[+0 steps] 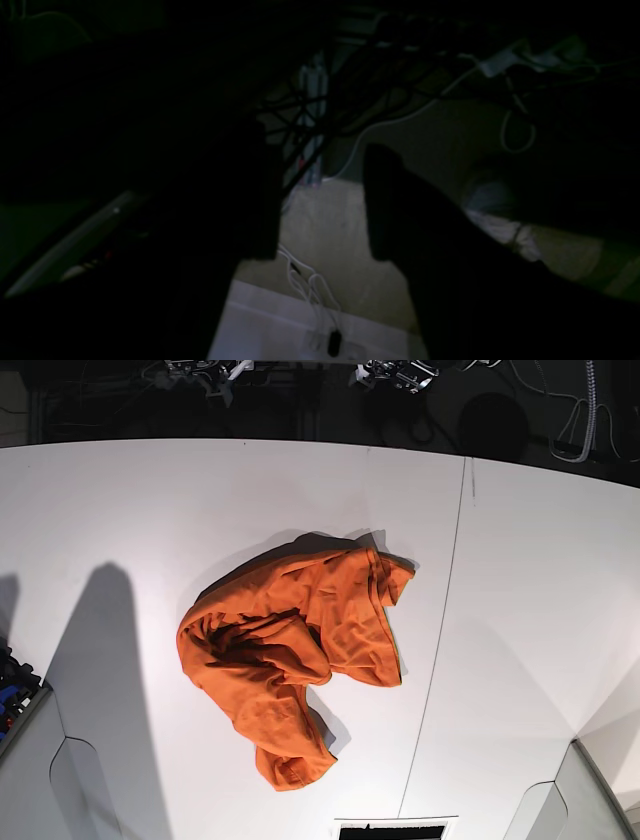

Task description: Layout the t-shirt on the table in an organized manner, then fold the t-shirt properly

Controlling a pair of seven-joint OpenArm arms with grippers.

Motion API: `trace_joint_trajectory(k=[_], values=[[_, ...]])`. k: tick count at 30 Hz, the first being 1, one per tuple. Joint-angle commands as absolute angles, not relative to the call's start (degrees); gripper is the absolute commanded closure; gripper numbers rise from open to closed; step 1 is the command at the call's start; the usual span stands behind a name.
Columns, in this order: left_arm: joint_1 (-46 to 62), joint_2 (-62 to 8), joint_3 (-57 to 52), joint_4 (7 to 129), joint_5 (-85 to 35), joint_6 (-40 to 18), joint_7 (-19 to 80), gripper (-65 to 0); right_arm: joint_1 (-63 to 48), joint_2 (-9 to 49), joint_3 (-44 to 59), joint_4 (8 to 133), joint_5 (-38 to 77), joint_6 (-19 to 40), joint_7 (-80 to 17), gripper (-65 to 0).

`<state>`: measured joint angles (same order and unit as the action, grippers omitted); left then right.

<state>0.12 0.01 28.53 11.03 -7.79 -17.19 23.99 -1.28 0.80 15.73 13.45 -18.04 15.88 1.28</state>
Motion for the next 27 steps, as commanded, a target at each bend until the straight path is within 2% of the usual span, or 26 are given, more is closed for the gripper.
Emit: trace_joint_trajectory(k=[1, 14, 17, 19, 24, 27], values=[[0.0, 0.1, 28.5, 11.3, -7.9, -17.8, 24.3, -6.7, -1.5, 1.0, 15.6, 13.8, -18.0, 16.8, 1.8, -26.3], [0.1, 0.1, 28.5, 11.3, -7.9, -17.8, 24.2, -6.7, -1.8, 1.0, 15.6, 13.8, -18.0, 20.0, 1.8, -25.8], [0.2, 0.1, 28.5, 11.3, -7.9, -17.8, 22.4, -6.7, -1.8, 1.0, 15.6, 13.8, -18.0, 20.0, 1.7, -14.2], [0.3, 0.1, 28.5, 11.3, -7.9, -17.8, 20.4, -6.7, -1.8, 1.0, 15.6, 13.8, -18.0, 20.0, 1.7, -10.0], [1.0, 0.1, 28.5, 11.3, -7.9, -19.2, 19.2, -6.7, -1.8, 1.0, 15.6, 13.8, -18.0, 20.5, 1.7, -10.0], [2.2, -0.7, 28.5, 11.3, -7.9, -22.5, 17.6, -6.7, -2.2, 1.9, 15.6, 13.9, -17.5, 26.8, 1.8, -10.0]])
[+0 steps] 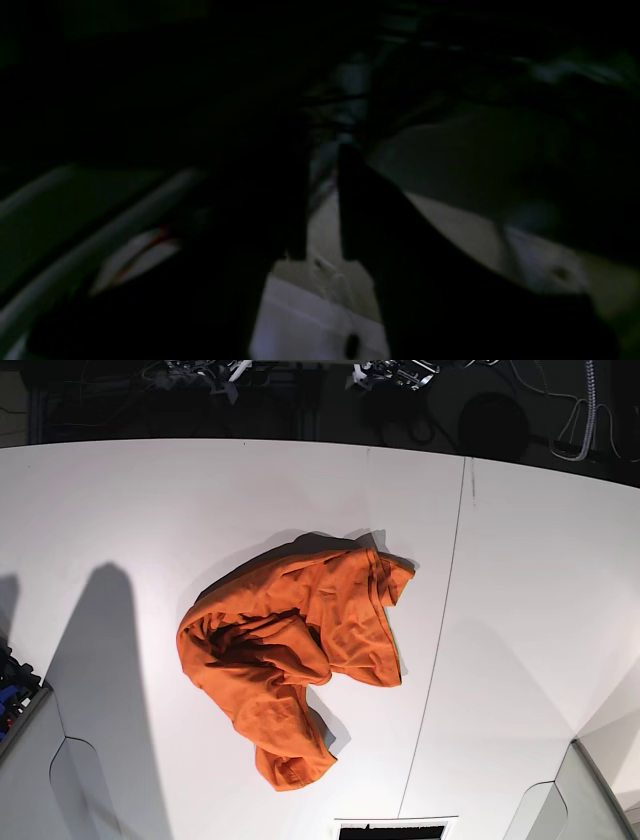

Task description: Layout the t-shirt on the table in an organized manner, then fold the t-shirt properly

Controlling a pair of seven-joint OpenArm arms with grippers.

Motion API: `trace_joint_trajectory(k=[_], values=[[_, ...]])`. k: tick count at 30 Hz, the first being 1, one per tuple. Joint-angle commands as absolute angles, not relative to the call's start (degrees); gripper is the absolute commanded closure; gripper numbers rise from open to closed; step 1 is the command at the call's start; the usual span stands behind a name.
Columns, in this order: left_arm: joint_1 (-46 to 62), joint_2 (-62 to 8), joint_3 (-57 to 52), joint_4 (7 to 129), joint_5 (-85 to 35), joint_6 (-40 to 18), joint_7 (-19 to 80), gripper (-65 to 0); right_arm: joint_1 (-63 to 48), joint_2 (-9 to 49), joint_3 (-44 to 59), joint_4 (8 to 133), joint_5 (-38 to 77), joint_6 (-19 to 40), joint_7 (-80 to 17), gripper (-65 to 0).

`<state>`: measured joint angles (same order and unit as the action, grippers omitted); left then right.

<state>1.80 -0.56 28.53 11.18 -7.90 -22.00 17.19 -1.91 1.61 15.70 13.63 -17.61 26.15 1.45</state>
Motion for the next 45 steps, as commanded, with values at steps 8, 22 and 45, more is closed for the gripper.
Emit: trace_joint_trajectory(k=[8, 22, 45], values=[[7.4, -5.9, 28.5, 15.3, -8.3, -23.0, 8.5, -6.7, -9.3, 4.8, 15.4, 21.2, -11.8, 30.5, 1.8, -9.9], [24.7, -16.9, 22.9, 46.9, -12.3, -19.5, 8.6, -6.7, -35.4, 10.4, 3.6, 58.1, 0.9, 31.3, 1.7, -9.9], [53.7, -30.0, -11.4, 110.8, -25.7, -17.4, 9.5, -6.7, -49.9, 20.3, 7.2, 106.1, 16.6, 31.0, 1.0, -10.0]])
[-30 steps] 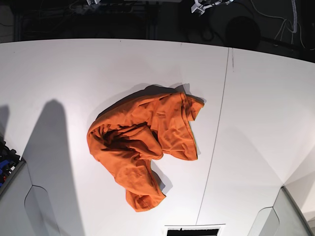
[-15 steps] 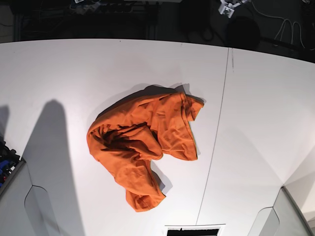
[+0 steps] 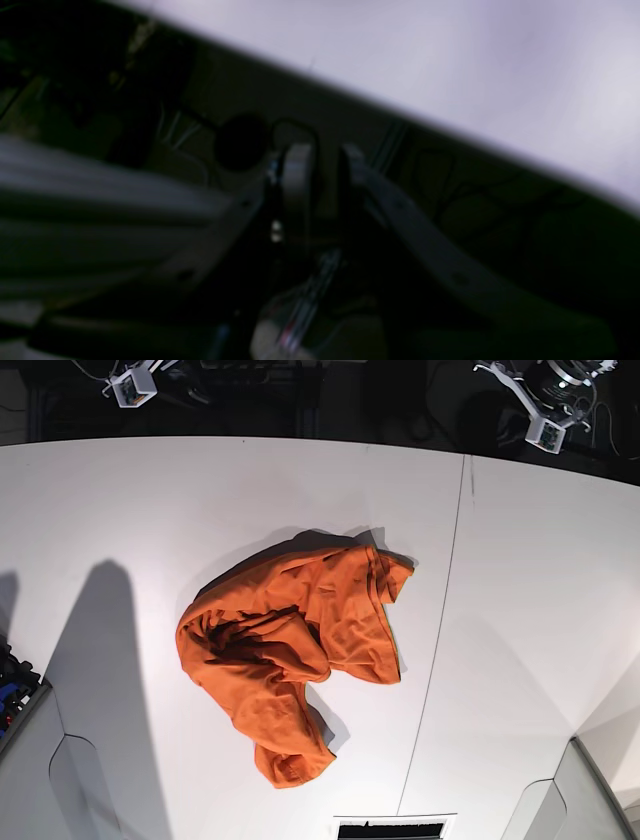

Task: Layout the t-shirt on the table in an organized manner, then fold the t-shirt properly
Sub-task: 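Lower both grippers toward the edges of the crumpled orange t-shirt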

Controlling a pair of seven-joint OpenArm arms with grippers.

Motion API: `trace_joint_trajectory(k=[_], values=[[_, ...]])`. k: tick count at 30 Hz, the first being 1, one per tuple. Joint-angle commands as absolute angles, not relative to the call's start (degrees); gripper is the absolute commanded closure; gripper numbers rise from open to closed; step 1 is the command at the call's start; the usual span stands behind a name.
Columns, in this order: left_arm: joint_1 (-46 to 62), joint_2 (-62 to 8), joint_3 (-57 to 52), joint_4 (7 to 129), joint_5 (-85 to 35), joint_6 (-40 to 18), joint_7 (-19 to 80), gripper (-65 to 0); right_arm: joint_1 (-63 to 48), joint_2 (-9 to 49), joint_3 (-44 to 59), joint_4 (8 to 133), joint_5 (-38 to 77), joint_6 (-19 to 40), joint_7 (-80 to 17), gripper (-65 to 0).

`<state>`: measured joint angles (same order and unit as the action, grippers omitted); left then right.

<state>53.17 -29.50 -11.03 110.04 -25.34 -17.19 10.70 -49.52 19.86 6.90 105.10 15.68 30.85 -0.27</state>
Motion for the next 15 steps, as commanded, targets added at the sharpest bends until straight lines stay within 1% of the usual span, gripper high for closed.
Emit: trace_joint_trajectory(k=[1, 3, 8, 10, 12, 14, 15], values=[[53.6, -30.9, -11.7, 112.3, -26.2, -17.3, 9.9, -6.7, -48.6, 20.3, 7.5, 106.2, 17.1, 30.9, 1.0, -10.0], [53.5, -32.4, -12.0, 114.4, -26.4, -17.3, 10.0, -6.7, -45.8, 20.3, 7.8, 106.2, 17.2, 30.5, 0.6, -11.5], [52.8, -35.0, -12.0, 118.0, -26.4, -17.3, 9.9, -6.7, -37.2, 20.0, 7.8, 106.2, 18.9, 26.0, -5.0, -20.2], [51.8, -36.0, -12.0, 118.2, -26.4, -17.3, 9.9, -8.3, -33.3, 19.8, 7.8, 106.1, 20.2, 24.1, -7.4, -21.7], [50.2, -36.9, -12.0, 118.2, -26.4, -17.4, 10.0, -14.0, -29.3, 19.1, 7.8, 105.9, 20.1, 22.7, -8.8, -21.7], [48.3, -38.1, -12.0, 118.2, -26.4, -17.4, 10.1, -21.7, -25.3, 17.8, 7.8, 105.4, 20.1, 21.5, -10.2, -21.9], [47.2, -38.6, -11.9, 118.2, -26.4, -17.4, 10.1, -25.5, -23.3, 17.0, 7.8, 105.1, 20.1, 20.7, -11.0, -23.2]])
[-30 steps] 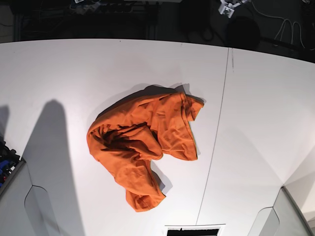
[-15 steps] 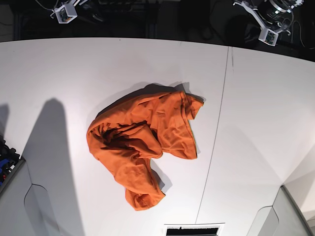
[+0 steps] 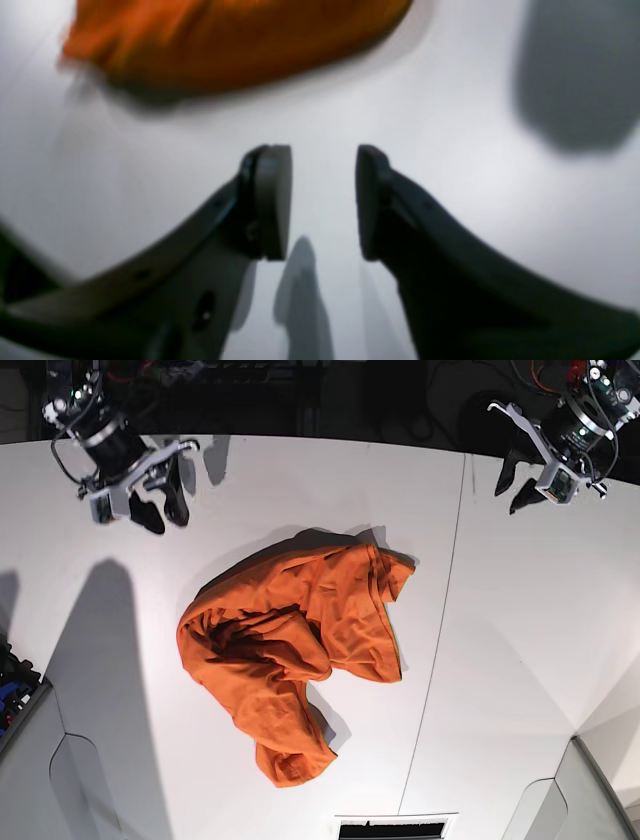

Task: Layout the t-shirt on the table in an organized manner, then fold the t-shirt properly
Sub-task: 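Lower both grippers toward the edges of the crumpled orange t-shirt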

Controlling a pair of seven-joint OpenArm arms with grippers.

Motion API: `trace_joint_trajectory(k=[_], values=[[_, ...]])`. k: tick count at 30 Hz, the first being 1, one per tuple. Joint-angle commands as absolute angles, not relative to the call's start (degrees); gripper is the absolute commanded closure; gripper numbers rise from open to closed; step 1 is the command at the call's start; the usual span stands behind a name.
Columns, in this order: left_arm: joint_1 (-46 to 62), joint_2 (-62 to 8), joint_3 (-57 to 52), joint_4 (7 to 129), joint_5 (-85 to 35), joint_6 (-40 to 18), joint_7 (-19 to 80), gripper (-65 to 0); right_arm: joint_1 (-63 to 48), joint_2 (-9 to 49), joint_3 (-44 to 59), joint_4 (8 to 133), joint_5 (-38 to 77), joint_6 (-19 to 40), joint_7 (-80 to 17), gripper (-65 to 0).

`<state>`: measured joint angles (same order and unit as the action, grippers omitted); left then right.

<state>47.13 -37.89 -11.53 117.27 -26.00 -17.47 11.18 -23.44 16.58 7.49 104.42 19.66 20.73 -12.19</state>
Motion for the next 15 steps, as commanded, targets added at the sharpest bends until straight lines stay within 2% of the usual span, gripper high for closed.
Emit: trace_joint_trajectory(k=[1, 3, 5, 12, 15], values=[[46.0, -39.3, -11.9, 118.2, -26.4, -17.4, 10.1, -28.9, -21.5, 15.9, 7.8, 104.6, 20.1, 19.7, -11.4, -25.8], [43.3, -40.7, -11.6, 118.1, -26.7, -17.4, 10.5, -33.2, -17.5, 13.5, 7.8, 102.5, 19.6, 17.5, -11.7, -32.3], [40.0, -42.0, -10.5, 118.1, -28.1, -17.4, 11.8, -33.4, -13.5, 10.9, 7.8, 100.0, 18.4, 15.3, -12.1, -36.2], [29.7, -42.9, -3.4, 116.7, -29.4, -17.4, 12.9, -33.4, -5.5, 2.8, 7.8, 95.5, 14.9, 9.1, -15.4, -36.3], [24.2, -42.5, 2.6, 114.1, -29.4, -17.4, 12.8, -33.4, -3.9, 0.5, 7.8, 93.1, 12.9, 8.7, -15.9, -36.2]])
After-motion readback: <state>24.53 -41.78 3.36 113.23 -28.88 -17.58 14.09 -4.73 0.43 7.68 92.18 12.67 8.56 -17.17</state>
